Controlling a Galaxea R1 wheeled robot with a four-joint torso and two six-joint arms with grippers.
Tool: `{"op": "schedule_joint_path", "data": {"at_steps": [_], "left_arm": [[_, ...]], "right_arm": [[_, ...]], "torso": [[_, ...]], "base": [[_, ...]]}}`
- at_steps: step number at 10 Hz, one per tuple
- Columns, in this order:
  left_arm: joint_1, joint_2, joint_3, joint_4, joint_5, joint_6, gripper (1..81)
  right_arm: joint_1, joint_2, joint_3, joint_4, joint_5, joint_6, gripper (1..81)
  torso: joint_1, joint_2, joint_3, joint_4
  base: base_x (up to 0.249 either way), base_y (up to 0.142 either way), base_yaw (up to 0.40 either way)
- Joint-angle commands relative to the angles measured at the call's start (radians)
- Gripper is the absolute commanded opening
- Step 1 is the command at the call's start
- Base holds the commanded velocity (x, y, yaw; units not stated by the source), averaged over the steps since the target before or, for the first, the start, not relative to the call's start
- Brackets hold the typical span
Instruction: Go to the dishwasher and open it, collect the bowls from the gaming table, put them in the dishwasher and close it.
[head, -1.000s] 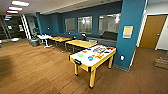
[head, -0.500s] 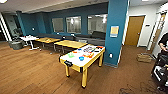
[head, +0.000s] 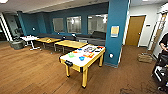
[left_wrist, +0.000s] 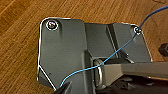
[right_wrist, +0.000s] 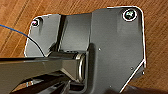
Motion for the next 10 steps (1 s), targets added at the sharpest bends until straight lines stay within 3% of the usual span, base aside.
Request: {"op": "schedule_joint_path", "data": {"at_steps": [1,4,10], "left_arm": [[-0.03,-0.006,0.003,0.002,0.041,-0.001,81.1],[-0.03,-0.004,0.002,-0.001,0.038,-0.001,81.1],[-0.029,-0.003,0.0,-0.003,0.036,-0.003,81.1]], "right_arm": [[0.05,0.002,0.002,0.0,-0.056,-0.003,81.1],[0.049,0.004,0.002,0.0,-0.054,-0.003,81.1],[0.047,0.004,0.002,0.0,-0.054,-0.003,81.1]], "torso": [[0.001,0.0,0.0,0.0],[0.001,0.0,0.0,0.0],[0.001,-0.001,0.0,0.0]], "base": [[0.0,0.0,0.0],[0.068,0.0,0.0],[0.19,0.0,0.0]]}}
